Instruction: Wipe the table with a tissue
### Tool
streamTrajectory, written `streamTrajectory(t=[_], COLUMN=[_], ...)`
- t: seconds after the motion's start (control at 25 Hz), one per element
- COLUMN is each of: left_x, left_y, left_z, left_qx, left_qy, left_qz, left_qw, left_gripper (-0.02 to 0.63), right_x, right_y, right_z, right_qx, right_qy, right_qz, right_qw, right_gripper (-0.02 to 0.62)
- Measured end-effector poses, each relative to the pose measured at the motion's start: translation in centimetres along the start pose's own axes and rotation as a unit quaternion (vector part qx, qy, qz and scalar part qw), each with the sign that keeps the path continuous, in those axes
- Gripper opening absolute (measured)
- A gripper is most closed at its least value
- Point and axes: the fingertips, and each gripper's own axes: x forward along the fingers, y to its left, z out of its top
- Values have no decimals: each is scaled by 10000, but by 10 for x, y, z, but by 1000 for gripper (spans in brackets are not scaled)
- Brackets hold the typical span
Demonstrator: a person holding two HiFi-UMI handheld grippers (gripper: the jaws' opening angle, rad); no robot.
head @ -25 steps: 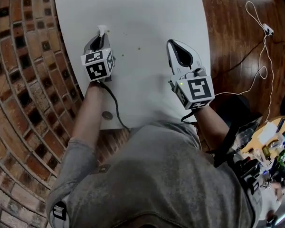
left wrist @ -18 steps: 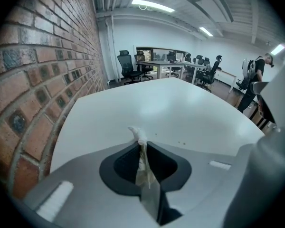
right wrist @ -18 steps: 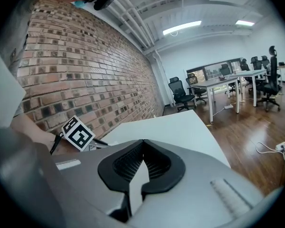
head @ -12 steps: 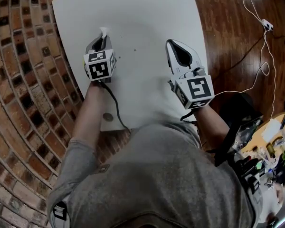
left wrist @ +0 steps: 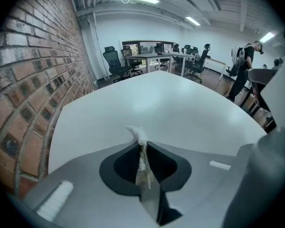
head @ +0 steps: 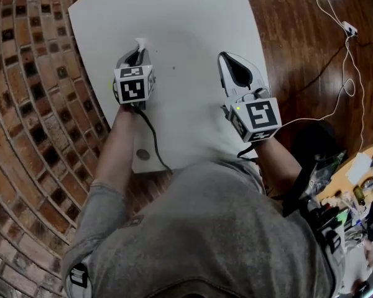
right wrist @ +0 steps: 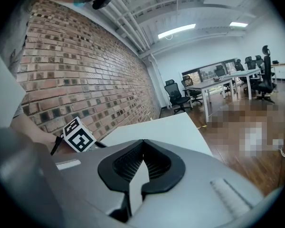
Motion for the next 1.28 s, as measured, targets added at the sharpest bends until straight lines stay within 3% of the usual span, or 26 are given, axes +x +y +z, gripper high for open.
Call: streamTrajectory(t=[0.76,0.88,1.04,1.28], left_x=[-6,-8,-7,-7], left_y=[-52,-54,-55,-35], left_z=[-1,-5,0,-9], left_qx=[888,885,895,648], left_qy=[266,391,200,337], left_qz=[-636,-674,-714,-562], left_qw=[9937,9930,9932,9957], left_gripper=[35,35,35,35], right_x=[-13,-15,-17,-17], right_y=[-1,1,3,9], right_z=[4,5,5,6], right_qx=[54,47,25,-72], right_qy=[-120,-134,-137,-122], right_qz=[-33,-25,-33,-39], right_qw=[9999,9999,9999,9999], right_gripper=[14,14,14,14])
